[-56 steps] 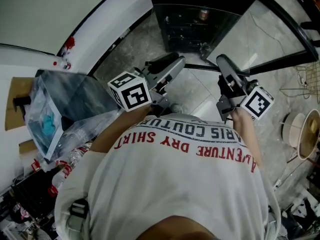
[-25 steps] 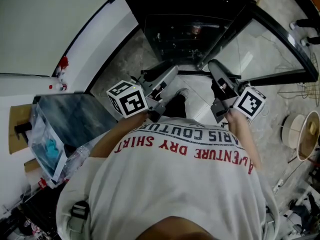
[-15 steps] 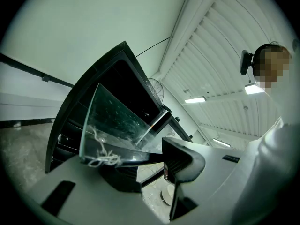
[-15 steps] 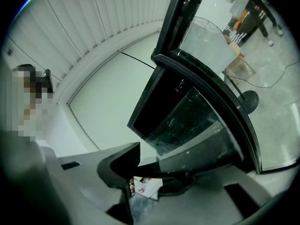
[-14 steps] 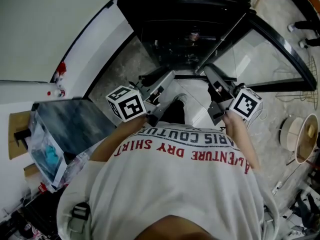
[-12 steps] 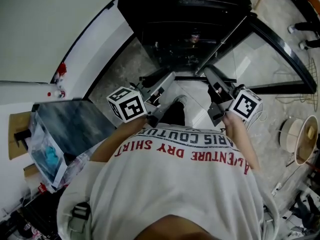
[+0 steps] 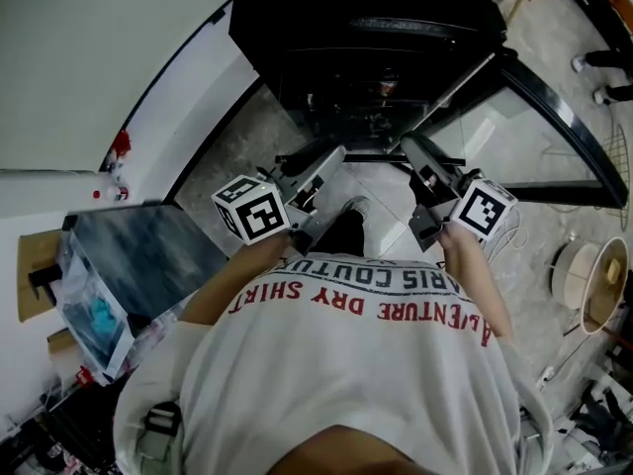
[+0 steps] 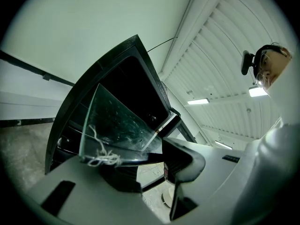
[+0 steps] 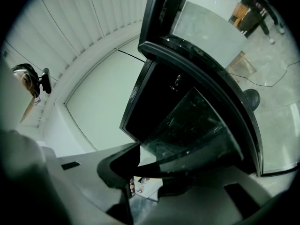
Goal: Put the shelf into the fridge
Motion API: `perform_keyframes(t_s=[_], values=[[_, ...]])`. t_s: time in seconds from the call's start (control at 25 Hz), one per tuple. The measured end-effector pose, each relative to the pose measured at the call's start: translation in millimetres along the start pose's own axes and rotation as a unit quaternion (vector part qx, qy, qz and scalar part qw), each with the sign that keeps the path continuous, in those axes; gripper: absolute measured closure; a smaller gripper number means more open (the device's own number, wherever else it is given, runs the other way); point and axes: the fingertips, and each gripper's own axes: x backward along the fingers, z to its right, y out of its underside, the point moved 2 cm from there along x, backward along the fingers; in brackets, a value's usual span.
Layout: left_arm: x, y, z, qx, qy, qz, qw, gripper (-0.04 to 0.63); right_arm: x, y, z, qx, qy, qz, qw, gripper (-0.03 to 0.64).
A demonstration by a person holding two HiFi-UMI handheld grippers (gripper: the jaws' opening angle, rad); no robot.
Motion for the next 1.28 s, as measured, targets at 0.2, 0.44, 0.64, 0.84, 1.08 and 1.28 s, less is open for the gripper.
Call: perform_keyframes(t_s=[0.2,0.44,0.64,0.84,1.08,1.28], values=[[-6.3,-4.4,-10.6,0.003,-0.005,0.002,1.0,0.439,-9.4,-3.0,9.7,-0.002,0.004,-0.003,1.0,0.5],[-18.2,-7.7,-22.7,0.005,-0.009,-0.002,0.9999,0.439,-17.7,-7.2,24.4,-0.007,0.006,-0.003,1.0,0.5],[-22.4,-9.6,-29.9,0.007,-0.011,-0.003,0.9999,0.439,-23.2,-8.4,31.1,-0.008,0.008,-0.003,1.0,0.5],[-27.7,-12.6,-36.5,0.005,-0.012,-0.003,0.9999,0.439,-25.6,-7.5,43.8,-0.023,0.023,-0.003,0.999,0.5],[-33.5,-16.6,-43.6,0.003,-0.013,-0.003,0.9999,0.439,-33.7,-11.8,47.3,-0.022,0.016,0.003,1.0,0.5],[-39.1,-22.2,-51.2,0.002,-0.015,0.0,0.9999,0.439,-41.5,-15.8,53.3,-0.024,0.018,0.006,1.0,0.5]])
